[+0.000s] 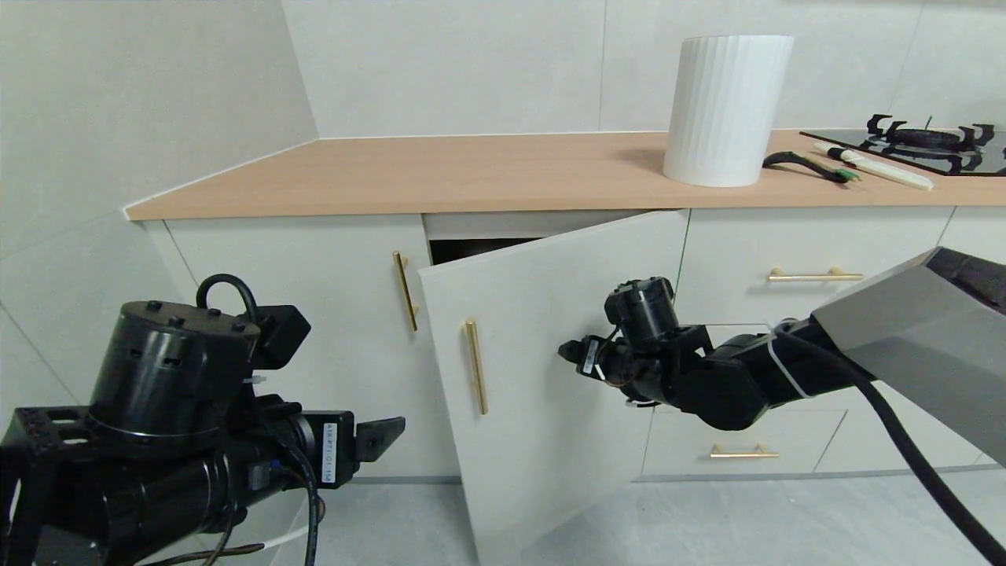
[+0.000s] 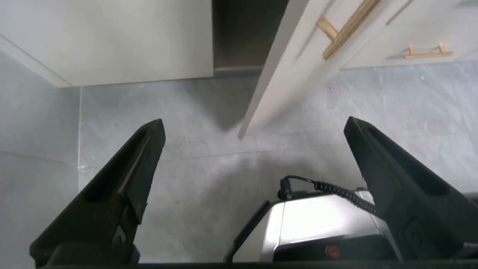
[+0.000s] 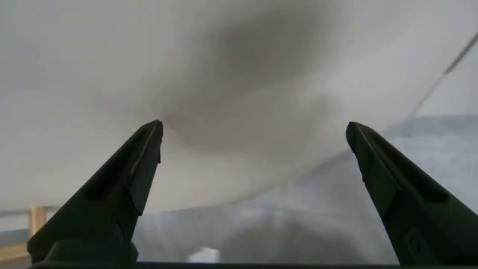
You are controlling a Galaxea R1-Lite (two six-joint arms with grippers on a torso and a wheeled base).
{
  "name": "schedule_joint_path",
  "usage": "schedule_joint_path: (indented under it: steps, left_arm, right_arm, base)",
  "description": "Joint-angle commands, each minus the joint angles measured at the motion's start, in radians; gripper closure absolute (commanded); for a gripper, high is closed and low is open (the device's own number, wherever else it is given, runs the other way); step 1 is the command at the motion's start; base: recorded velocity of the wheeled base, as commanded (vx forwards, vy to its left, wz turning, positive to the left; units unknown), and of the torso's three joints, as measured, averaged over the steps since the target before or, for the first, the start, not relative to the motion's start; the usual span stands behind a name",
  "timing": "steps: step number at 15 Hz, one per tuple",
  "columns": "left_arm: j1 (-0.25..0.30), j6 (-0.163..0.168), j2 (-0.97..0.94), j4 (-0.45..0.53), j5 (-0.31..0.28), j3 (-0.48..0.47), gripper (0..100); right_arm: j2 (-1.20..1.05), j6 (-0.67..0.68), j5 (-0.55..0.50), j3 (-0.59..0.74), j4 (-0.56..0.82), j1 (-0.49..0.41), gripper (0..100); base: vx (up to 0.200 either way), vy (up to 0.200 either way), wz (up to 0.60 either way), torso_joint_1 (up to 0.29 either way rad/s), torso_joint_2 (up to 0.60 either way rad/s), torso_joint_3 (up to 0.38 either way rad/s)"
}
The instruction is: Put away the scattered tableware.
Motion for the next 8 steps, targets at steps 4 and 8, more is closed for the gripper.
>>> schedule_joint_path:
  steps: [4,8]
  left_arm:
    - [0.000,-0.001,-0.002,-0.002,0.002,-0.002,0]
    - [0.000,-0.001,-0.002,-0.002,0.002,-0.002,0]
  right_arm:
    - [0.076,0.091,-0.018,-0.107,-0.001,-0.004,0]
    - [0.116,0.179,-0.077,-0.208,-0.001,-0.034,0]
  base:
    - [0.000,0.000,0.00,0.000,0.00,0.000]
    - [0.000,0.000,0.00,0.000,0.00,0.000]
